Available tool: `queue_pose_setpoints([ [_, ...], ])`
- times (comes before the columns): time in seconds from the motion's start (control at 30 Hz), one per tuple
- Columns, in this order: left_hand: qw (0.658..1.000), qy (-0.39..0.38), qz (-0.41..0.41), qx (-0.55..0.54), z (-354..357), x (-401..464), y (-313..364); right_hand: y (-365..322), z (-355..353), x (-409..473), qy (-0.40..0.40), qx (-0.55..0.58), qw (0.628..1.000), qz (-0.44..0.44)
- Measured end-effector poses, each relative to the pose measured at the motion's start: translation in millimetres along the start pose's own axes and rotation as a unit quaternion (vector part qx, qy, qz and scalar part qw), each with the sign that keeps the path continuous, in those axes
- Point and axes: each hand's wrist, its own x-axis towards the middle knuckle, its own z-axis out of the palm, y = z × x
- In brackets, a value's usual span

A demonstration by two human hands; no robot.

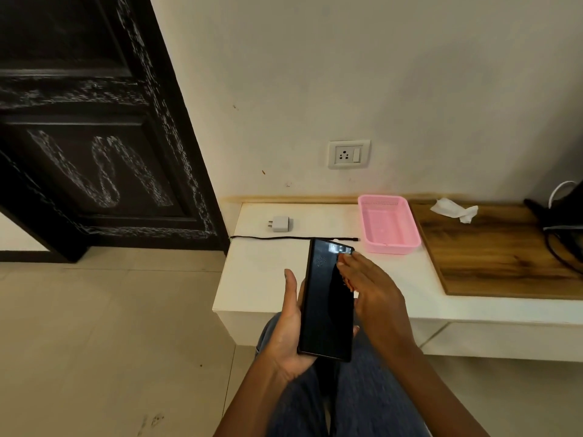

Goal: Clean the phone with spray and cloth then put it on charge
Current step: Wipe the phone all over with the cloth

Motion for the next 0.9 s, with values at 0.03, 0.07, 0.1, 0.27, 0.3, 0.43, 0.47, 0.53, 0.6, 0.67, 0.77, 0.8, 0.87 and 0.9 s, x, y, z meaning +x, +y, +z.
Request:
queue_pose_setpoints([
  [0.03,1.0,0.002,0.0,0.005,1,0,-1,3,-1,3,-0.001,-0.006,1.0,0.006],
  [0.07,1.0,0.005,-0.001,0.011,2,0,-1,6,-3,8,0.004,-0.011,1.0,0.015],
  [0.1,1.0,0.009,-0.003,0.017,3,0,-3,7,-3,13,0.011,-0.014,1.0,0.024],
  [0.27,1.0,-0.002,-0.009,0.009,3,3,-4,-7,3,16,0.028,-0.007,1.0,-0.01],
  [0.3,1.0,-0.006,-0.008,0.004,1,3,-3,-9,5,10,0.021,-0.002,1.0,-0.019],
  [0.43,1.0,0.002,-0.001,-0.008,-2,1,-1,-5,1,-3,-0.007,-0.012,1.0,-0.019],
  [0.47,1.0,0.003,0.0,-0.009,0,1,-1,-2,0,-1,-0.009,-0.014,1.0,-0.01],
  [0.53,1.0,0.004,0.002,-0.002,4,0,-2,2,-2,8,0.003,-0.01,1.0,0.014],
  [0.6,1.0,-0.002,0.001,0.004,6,1,-4,1,-1,18,0.022,-0.015,0.999,0.027],
  [0.67,1.0,-0.006,-0.003,0.003,5,2,-4,-4,2,20,0.03,-0.018,0.999,0.017],
  [0.77,1.0,-0.003,0.0,0.0,-1,3,-3,-9,7,7,0.018,-0.009,1.0,-0.015],
  [0.8,1.0,-0.001,0.004,-0.003,-2,3,-3,-8,7,1,0.01,-0.008,1.0,-0.022],
  [0.87,1.0,0.005,0.008,-0.01,-3,1,-2,-2,4,-7,-0.008,0.002,1.0,-0.024],
  [0.9,1.0,0.005,0.009,-0.01,-2,1,-2,1,2,-7,-0.014,0.008,1.0,-0.016],
])
